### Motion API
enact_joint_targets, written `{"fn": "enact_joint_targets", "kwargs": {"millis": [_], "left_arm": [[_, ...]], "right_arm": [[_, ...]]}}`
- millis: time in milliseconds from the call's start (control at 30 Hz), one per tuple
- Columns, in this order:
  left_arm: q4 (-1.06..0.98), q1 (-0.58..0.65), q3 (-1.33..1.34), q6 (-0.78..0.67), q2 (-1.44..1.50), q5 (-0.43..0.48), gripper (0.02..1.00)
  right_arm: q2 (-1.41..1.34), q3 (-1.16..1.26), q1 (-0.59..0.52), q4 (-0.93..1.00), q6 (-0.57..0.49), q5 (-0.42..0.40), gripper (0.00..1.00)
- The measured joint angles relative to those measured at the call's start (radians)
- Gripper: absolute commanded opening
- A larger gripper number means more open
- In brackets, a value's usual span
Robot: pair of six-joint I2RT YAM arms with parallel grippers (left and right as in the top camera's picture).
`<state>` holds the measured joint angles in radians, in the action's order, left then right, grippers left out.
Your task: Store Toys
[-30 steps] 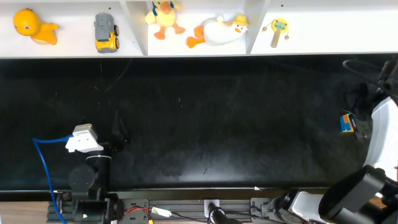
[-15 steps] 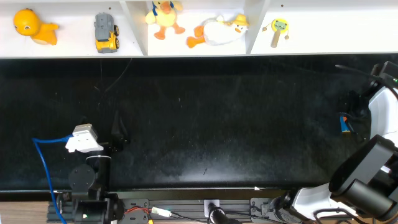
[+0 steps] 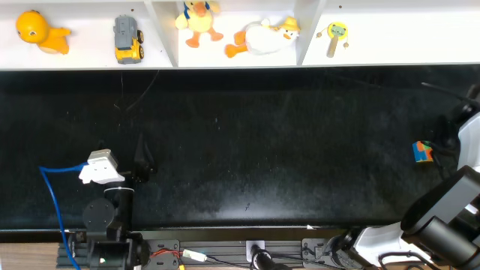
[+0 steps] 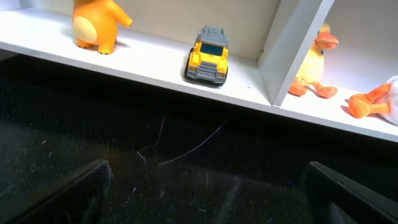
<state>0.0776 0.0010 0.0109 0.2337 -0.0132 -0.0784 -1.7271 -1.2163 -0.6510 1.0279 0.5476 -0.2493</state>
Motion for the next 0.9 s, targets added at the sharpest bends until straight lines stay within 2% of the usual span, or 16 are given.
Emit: {"fn": "enact_joint_targets", "kwargs": {"millis": [900], "left_arm": [[0.0,0.0,0.0,0.0,0.0,0.0,0.998]], "right_arm": [[-0.068,0.0,-0.002,-0.092,-0.017,0.042,0.996]]}}
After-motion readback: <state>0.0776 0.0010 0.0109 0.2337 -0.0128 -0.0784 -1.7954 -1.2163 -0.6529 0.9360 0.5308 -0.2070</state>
